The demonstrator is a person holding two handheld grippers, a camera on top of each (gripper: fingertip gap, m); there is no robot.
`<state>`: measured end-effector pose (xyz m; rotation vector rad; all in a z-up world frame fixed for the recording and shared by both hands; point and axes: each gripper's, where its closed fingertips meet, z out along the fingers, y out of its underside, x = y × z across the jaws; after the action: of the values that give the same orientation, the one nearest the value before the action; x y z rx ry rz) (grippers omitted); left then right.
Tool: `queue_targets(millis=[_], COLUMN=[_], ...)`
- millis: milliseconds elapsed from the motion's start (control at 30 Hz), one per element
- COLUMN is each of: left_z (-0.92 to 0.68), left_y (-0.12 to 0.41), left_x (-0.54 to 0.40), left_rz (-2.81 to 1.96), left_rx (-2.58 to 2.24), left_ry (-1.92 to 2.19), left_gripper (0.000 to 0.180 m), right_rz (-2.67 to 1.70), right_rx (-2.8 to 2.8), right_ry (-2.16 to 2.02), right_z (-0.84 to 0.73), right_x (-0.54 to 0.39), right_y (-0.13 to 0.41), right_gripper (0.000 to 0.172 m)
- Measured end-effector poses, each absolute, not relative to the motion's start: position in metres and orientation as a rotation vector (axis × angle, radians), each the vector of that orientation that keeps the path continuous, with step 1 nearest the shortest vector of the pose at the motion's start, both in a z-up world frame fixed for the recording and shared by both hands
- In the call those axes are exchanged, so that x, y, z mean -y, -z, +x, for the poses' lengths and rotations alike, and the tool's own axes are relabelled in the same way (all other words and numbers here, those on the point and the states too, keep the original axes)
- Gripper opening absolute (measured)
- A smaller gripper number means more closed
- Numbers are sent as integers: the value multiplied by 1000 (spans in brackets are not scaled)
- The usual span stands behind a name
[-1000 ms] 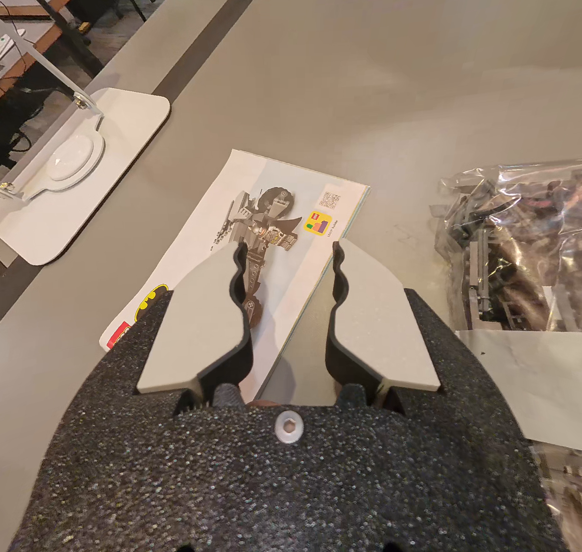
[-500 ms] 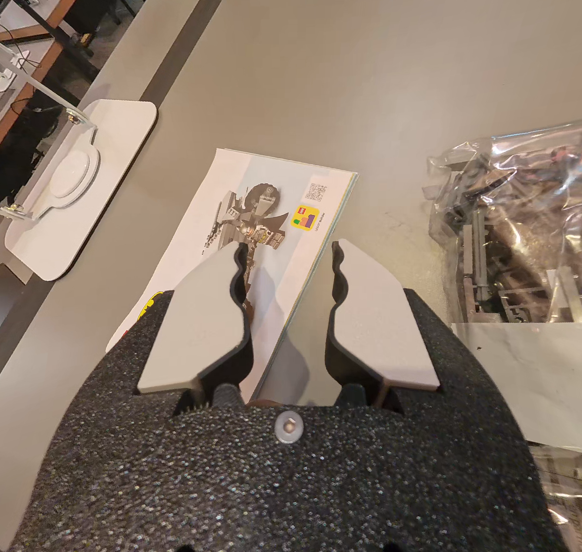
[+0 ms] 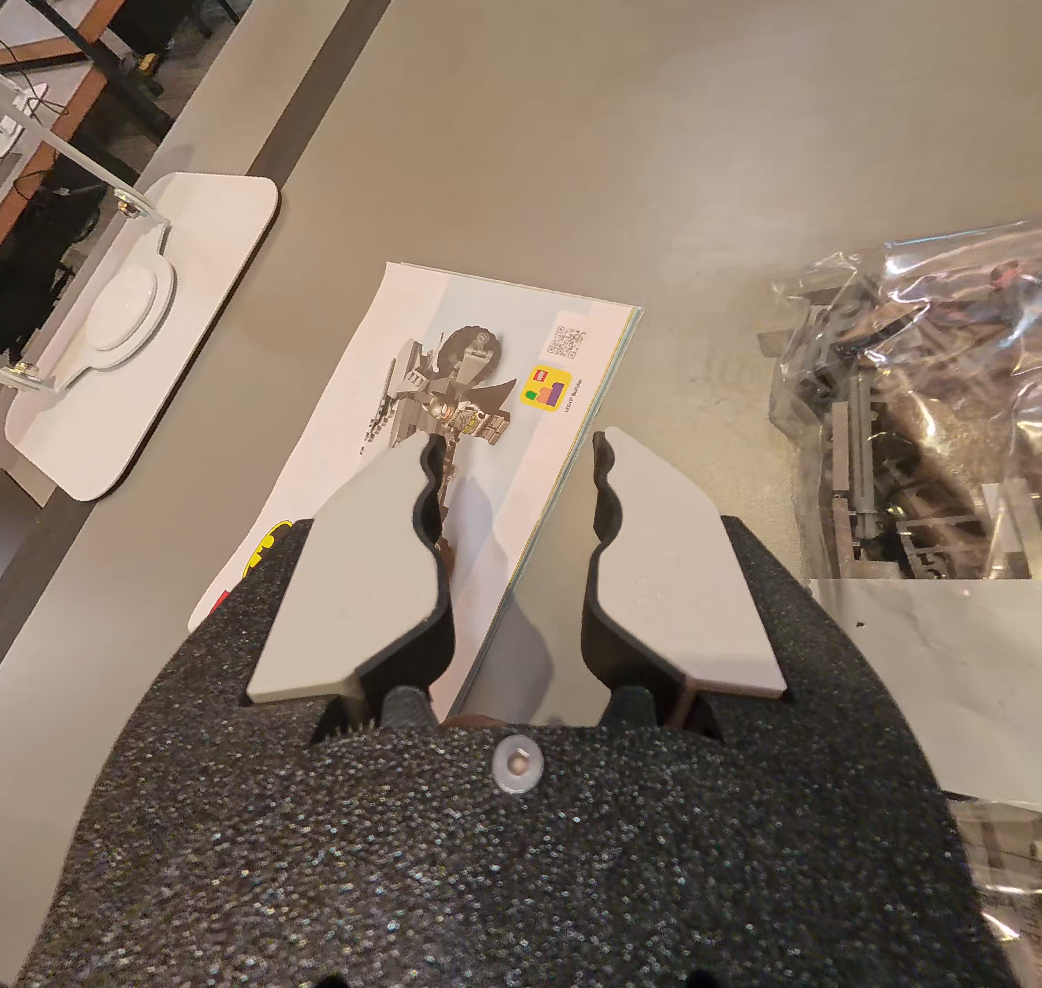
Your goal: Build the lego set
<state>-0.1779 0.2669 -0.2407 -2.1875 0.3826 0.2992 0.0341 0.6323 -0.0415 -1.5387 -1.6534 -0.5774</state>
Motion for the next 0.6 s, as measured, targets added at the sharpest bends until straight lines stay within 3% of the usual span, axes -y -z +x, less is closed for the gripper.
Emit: queue_targets(millis=[333,600], left_z=[-179,-179], left_y=[240,240], left_x=[-267,-266], left_rz=[-2176,-2177], left_rx=[-387,-387], left_ry=[-344,-350], left_gripper=[52,52], right_rz=[-1119,-1121], right_rx=[2037,2172], right_ry=[269,313], right_z=[-4,13], right_x=[-450,-403], right_y=[176,240], right_gripper=[37,37])
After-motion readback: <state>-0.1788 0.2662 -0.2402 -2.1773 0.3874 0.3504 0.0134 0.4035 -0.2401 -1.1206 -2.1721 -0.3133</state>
